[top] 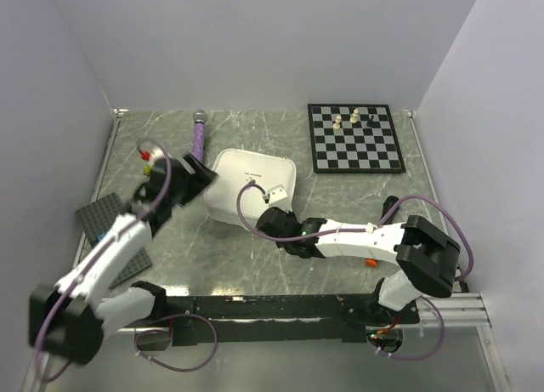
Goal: Organize the medicine kit
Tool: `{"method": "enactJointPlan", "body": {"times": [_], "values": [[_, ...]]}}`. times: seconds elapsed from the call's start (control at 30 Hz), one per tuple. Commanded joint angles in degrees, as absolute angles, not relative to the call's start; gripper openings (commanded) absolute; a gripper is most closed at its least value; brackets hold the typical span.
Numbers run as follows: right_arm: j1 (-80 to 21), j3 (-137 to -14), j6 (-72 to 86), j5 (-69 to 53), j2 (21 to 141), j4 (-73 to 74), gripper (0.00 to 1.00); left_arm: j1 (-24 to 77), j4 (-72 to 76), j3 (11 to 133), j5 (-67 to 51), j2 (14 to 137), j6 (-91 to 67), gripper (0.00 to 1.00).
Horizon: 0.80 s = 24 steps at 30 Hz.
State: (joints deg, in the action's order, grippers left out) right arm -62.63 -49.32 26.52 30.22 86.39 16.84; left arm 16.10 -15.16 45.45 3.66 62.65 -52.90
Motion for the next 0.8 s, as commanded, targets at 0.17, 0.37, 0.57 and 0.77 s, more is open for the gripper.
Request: {"method": "enactJointPlan", "body": {"times": [0.17, 0.37, 0.57, 0.77], "values": [[-62.5, -53.0, 24.5, 32.3, 86.7, 18.9, 0.00, 46.4, -21.2, 28.2, 26.2, 50.1, -91.7, 0.93], [-62.4, -53.3, 24.9, 32.1, 86.8, 19.2, 0.00, 52.7, -16.6, 28.7, 27.2, 57.2, -97.1, 0.94], [-62.5, -53.3, 25.0, 31.6, 86.7, 19.6, 0.00, 53.2, -11.1, 29.8, 27.2, 63.0, -96.9, 0.94], [-62.5, -53.2, 25.4, 30.9, 86.9, 19.5, 0.00, 53.2, -6.6, 30.1, 27.1, 66.9, -96.3, 0.94]]}}
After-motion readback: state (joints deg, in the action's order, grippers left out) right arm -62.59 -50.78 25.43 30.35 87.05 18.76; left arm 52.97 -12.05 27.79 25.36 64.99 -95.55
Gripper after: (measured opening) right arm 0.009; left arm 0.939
